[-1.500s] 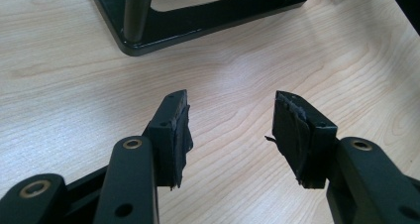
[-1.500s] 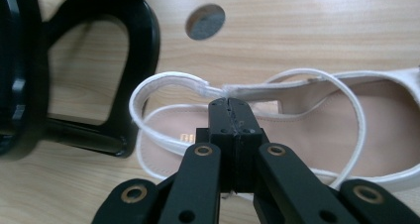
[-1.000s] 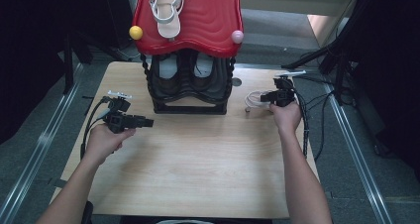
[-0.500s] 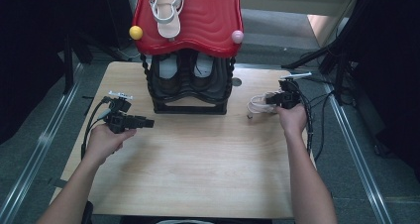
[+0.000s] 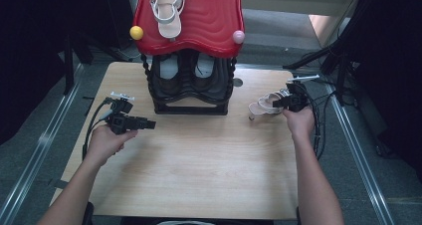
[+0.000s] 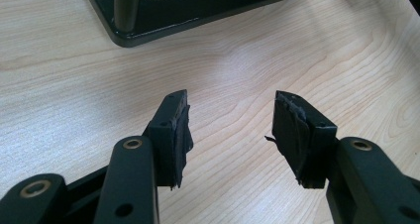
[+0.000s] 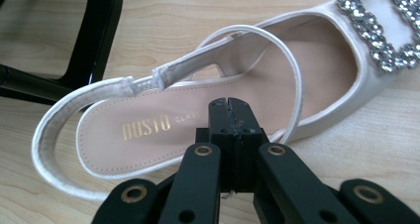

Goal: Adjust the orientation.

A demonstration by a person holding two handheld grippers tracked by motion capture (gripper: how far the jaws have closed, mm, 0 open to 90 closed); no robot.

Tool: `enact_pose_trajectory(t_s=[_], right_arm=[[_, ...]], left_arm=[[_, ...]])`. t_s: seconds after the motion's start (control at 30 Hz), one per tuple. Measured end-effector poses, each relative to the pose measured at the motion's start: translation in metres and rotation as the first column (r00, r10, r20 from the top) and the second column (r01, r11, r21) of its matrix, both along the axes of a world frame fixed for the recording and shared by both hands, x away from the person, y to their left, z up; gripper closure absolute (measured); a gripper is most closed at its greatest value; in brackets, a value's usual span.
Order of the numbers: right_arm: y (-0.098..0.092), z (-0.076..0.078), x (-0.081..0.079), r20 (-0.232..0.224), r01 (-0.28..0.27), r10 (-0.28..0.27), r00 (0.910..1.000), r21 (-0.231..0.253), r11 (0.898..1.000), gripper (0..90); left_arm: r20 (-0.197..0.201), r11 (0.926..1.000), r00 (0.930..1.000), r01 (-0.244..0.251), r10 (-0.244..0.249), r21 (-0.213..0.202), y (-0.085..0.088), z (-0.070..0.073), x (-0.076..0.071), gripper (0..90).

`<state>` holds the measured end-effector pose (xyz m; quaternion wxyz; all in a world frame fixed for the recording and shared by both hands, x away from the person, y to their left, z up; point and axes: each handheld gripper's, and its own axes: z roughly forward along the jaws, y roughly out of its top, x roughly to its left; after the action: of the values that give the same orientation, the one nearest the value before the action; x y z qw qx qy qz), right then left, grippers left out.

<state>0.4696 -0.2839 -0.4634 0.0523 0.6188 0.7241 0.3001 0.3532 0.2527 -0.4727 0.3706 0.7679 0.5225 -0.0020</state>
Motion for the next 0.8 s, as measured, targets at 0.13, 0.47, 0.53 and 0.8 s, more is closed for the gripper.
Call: enact_pose_trajectory(t_s=[0.13,0.47,0.53,0.8], right_arm=[[-0.003,0.001,0.000,0.004,0.003,-0.003,1.0000,-0.010,1.000,90.0],[-0.013,0.000,-0.001,-0.008,0.029,-0.029,0.9995,-0.031,0.999,90.0],[-0.015,-0.001,0.000,-0.008,0.029,-0.030,0.9995,-0.031,0.999,90.0],[-0.023,-0.003,0.002,-0.015,0.054,-0.055,0.9984,-0.030,0.998,90.0]], left_arm=[[0.002,1.0000,1.0000,-0.002,0.002,-0.001,0.000,0.000,0.000,49.0],[-0.001,1.0000,1.0000,0.004,-0.004,-0.001,-0.001,0.000,0.000,49.0],[-0.001,1.0000,1.0000,0.004,-0.004,-0.001,-0.001,0.000,0.000,49.0],[-0.004,1.0000,1.0000,0.006,-0.006,0.001,-0.001,-0.001,0.000,49.0]])
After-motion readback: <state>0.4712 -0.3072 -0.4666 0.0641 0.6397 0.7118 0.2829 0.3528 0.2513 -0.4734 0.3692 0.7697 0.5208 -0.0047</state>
